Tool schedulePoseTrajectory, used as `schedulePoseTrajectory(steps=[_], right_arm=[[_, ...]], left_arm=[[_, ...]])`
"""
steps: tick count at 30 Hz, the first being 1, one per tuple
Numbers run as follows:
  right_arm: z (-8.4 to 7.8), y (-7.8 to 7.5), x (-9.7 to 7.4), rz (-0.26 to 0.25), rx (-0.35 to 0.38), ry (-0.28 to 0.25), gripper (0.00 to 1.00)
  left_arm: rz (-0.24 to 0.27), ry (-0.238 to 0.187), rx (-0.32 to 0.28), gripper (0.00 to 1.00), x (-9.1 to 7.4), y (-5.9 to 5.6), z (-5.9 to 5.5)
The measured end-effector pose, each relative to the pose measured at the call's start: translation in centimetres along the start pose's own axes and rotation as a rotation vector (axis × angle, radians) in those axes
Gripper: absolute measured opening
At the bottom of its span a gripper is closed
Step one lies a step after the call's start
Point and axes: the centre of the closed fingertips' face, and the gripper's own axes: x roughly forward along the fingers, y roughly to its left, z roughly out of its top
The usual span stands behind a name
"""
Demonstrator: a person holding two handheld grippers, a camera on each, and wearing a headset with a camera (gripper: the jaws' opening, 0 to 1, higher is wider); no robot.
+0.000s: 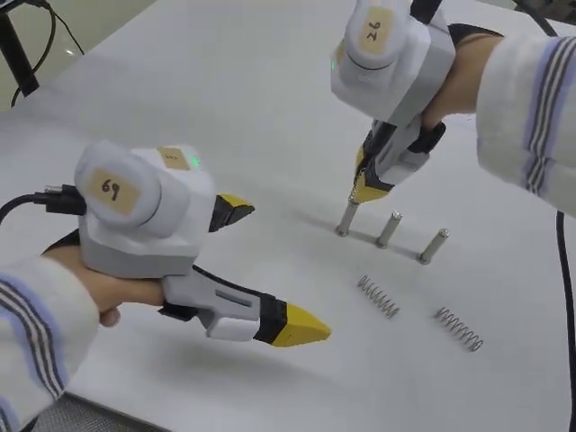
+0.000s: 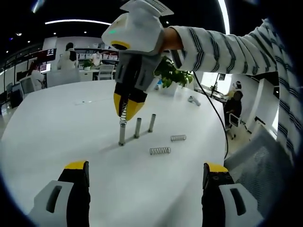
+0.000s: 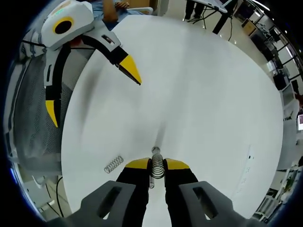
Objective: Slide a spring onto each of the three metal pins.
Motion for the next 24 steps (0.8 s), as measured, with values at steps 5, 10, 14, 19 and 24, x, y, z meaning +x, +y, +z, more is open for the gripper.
schedulePoseTrajectory(steps=[5,10,14,19,24], right_arm=[[-0.1,-0.3,0.5,0.005,0.004,0.009,0.08],[-0.3,-0.3,0.9,0.009,0.006,0.015,0.08],[-0.2,-0.1,1.4,0.016,0.014,0.011,0.08],[-0.7,-0.1,2.4,0.020,0.004,0.024,0.08],[-1.1,-0.1,3.4,0.026,-0.004,0.041,0.08]], left_arm=[[-0.005,0.013,0.000,0.98,0.1,-0.1,-0.3],[0.008,0.021,0.017,0.97,-0.1,0.1,-0.2],[0.013,0.016,0.006,0.97,-0.1,0.3,0.0],[0.012,0.029,0.009,0.97,-0.1,0.3,-0.2],[0.023,0.030,-0.003,0.95,-0.4,0.6,-0.4]])
